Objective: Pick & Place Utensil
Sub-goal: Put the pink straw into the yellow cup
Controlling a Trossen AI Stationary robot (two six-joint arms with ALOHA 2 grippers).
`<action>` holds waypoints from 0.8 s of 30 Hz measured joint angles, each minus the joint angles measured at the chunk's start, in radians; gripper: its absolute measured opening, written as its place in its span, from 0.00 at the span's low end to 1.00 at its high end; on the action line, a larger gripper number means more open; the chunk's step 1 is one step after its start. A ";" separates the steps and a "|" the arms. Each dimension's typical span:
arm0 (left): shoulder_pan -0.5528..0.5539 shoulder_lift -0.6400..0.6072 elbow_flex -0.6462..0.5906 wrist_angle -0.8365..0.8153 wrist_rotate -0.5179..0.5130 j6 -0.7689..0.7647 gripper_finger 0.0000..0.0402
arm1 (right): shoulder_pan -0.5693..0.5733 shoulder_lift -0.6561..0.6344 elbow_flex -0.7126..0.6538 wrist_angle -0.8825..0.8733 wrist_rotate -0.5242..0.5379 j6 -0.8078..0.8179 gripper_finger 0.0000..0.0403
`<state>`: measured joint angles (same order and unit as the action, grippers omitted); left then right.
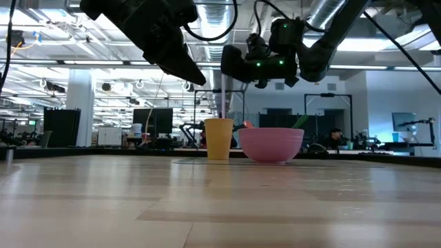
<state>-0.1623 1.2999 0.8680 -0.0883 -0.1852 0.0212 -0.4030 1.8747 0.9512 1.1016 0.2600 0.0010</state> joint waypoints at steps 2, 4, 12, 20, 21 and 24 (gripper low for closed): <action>0.000 0.000 0.000 0.000 0.000 0.000 0.21 | 0.000 0.000 0.000 -0.005 0.000 0.000 0.07; 0.000 0.000 0.000 0.001 0.000 0.000 0.21 | 0.000 0.000 0.000 -0.023 0.000 0.000 0.12; 0.000 0.000 0.000 0.003 0.000 0.000 0.21 | 0.003 0.000 0.000 -0.082 0.000 0.000 0.25; 0.000 0.000 0.000 0.004 0.000 0.000 0.21 | 0.014 0.000 0.000 -0.096 -0.003 0.001 0.33; 0.000 0.000 0.000 0.004 0.000 0.000 0.21 | 0.016 0.000 0.000 -0.104 -0.008 0.001 0.34; 0.000 0.000 -0.001 0.004 0.000 0.000 0.21 | 0.020 0.000 0.000 -0.125 -0.037 0.001 0.39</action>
<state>-0.1623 1.2999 0.8674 -0.0841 -0.1852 0.0212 -0.3832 1.8744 0.9508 0.9768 0.2230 0.0017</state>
